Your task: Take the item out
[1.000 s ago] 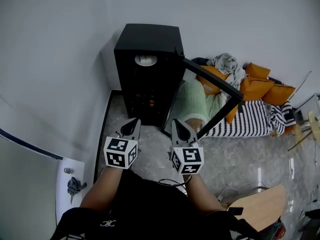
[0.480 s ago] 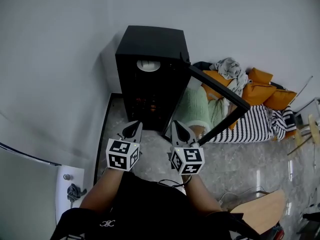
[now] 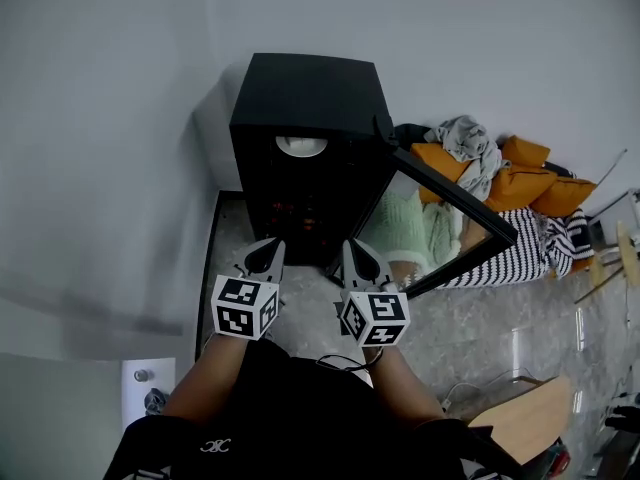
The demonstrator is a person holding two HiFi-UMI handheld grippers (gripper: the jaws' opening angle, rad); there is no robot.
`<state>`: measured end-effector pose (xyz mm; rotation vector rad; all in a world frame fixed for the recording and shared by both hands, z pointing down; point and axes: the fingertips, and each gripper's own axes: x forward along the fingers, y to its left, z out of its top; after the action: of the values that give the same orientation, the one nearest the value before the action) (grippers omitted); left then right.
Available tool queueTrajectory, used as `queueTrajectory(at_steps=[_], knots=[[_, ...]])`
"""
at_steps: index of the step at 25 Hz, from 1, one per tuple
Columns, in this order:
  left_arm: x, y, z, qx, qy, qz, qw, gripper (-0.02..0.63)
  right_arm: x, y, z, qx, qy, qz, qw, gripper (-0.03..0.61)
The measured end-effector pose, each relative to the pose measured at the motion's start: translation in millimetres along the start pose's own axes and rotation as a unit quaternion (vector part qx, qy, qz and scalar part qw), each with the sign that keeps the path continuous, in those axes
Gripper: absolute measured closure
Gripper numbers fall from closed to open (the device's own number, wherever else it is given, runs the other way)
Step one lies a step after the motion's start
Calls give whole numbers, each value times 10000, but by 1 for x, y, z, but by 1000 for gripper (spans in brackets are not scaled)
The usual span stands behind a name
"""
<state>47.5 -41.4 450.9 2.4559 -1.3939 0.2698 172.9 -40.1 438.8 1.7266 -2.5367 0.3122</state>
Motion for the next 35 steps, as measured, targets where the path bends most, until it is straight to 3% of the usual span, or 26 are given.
queueTrajectory(at_steps=[5,10,16,21,25,28,35], knots=[[21,31,9,-15,48,-85,10000,614,39,0,2,203,52,-100,9997,571],[42,61,25,23,106,-230,9997,614,79,-4,11,731,36,-268,9970,571],[68,94,37,77,149,-443,9989,614,126,-6,14,924,77,-413,9948,571],[84,115,43,105,220,-634,9977,614,162,-9,12,1909,131,-409,9807,571],[96,130,46,148,304,-830,9960,614,187,-16,9,2842,89,-456,9576,571],[101,140,48,160,359,-934,9949,614,203,-17,7,3586,37,-452,9324,571],[103,151,50,31,363,-1003,9943,614,224,-28,-10,5441,-89,-254,8386,571]])
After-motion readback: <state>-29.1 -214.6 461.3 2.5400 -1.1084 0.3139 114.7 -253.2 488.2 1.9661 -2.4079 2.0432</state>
